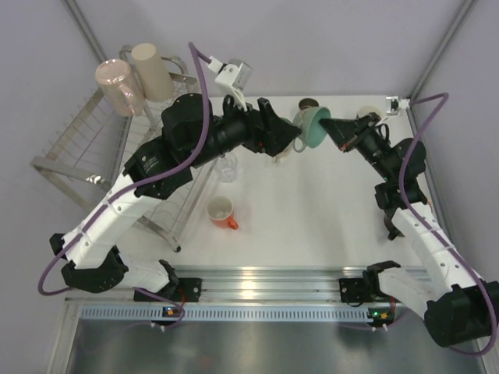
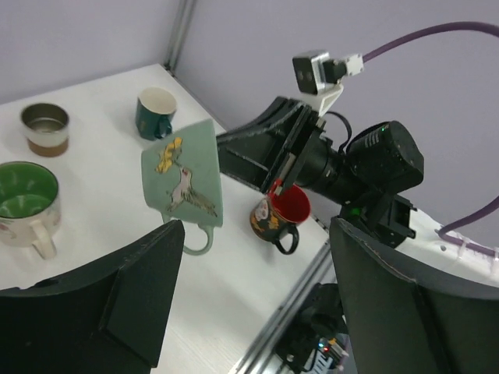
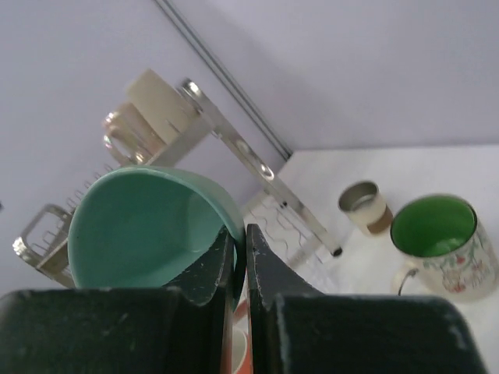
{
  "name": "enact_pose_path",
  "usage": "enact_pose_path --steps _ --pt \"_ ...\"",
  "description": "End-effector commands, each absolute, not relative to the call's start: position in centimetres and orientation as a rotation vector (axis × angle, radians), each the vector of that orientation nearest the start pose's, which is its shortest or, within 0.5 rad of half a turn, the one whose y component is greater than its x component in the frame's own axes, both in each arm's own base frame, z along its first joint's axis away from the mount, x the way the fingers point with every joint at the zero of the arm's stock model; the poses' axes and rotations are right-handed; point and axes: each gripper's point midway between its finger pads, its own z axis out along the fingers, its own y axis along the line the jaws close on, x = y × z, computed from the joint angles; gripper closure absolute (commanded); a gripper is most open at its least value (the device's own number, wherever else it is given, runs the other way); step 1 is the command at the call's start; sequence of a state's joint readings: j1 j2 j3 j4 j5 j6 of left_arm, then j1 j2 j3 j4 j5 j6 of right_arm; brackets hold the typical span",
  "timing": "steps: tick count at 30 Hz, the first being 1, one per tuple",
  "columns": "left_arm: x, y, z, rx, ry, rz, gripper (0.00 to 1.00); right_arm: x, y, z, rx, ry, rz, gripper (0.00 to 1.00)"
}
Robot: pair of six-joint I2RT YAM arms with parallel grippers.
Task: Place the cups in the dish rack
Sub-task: Pass the cup from the right arm to the left
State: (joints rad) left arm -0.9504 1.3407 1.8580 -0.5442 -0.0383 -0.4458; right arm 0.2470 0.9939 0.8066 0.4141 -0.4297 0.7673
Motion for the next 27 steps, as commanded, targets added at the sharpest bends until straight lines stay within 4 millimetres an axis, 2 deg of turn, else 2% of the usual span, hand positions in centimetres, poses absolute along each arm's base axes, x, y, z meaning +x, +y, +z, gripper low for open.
enact_pose_path --steps 1,5,8,11,17,19,27 --pt "20.0 -33.7 52.6 0.391 1.616 -1.226 0.2 28.4 16.7 47.1 -0.118 1.111 1.195 1.0" --pt "19.1 -33.8 52.6 0.389 1.632 -1.284 0.21 27.2 14.7 49.2 -0.172 1.013 1.207 1.0" --pt "18.3 -34.5 52.2 0.416 1.656 -1.345 0.22 26.2 14.5 50.0 -0.194 0.964 1.26 1.0" --pt "17.5 -35.6 51.6 0.446 1.683 -1.414 0.23 23.6 14.9 51.6 -0.268 0.853 1.357 1.0" --pt "16.2 -37.1 51.9 0.521 1.606 -1.547 0.28 21.9 14.9 52.5 -0.299 0.79 1.439 1.0" --pt "16.4 -37.3 52.1 0.518 1.583 -1.556 0.29 21.3 15.0 52.6 -0.311 0.778 1.455 1.0" --pt "15.8 -40.0 52.0 0.61 1.527 -1.678 0.29 20.8 15.6 51.7 -0.317 0.788 1.519 1.0"
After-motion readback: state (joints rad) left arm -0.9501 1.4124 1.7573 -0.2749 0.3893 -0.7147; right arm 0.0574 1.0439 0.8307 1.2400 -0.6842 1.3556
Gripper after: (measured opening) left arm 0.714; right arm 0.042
